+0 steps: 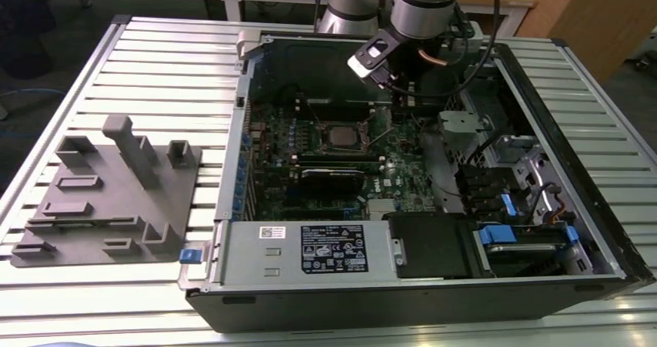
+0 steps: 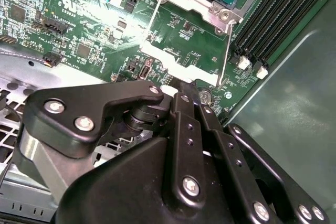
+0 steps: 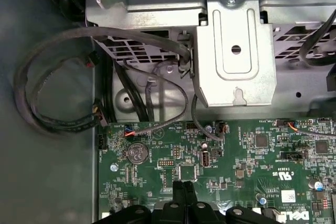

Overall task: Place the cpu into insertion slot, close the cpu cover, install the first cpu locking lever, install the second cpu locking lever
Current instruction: 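Close the cpu cover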

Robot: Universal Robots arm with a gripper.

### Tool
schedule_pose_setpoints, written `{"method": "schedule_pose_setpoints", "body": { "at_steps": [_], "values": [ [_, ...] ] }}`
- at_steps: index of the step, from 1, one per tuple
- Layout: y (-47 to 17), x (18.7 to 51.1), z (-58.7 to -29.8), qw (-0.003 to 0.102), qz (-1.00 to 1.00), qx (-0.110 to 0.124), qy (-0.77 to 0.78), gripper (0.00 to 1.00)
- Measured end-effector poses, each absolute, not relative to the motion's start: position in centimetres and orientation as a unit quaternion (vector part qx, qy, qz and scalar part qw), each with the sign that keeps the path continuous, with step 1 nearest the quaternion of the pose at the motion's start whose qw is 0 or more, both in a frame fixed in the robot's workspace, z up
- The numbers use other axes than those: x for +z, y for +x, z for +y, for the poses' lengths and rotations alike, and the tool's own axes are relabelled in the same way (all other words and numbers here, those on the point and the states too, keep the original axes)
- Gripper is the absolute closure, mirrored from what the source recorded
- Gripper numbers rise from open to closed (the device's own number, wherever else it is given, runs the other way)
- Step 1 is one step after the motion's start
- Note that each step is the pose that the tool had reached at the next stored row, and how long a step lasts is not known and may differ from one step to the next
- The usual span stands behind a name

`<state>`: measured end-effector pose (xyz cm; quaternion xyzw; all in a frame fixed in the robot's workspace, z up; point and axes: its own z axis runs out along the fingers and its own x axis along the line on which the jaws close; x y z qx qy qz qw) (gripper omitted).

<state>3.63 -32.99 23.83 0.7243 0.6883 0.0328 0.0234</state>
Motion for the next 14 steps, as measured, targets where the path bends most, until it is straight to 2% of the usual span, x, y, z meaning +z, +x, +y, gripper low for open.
{"method": "schedule_pose_setpoints", "body": {
  "at_steps": [14],
  "values": [
    [2.0,23.8,-33.0,0.024,0.688,0.034,0.724,0.89]
  ]
}}
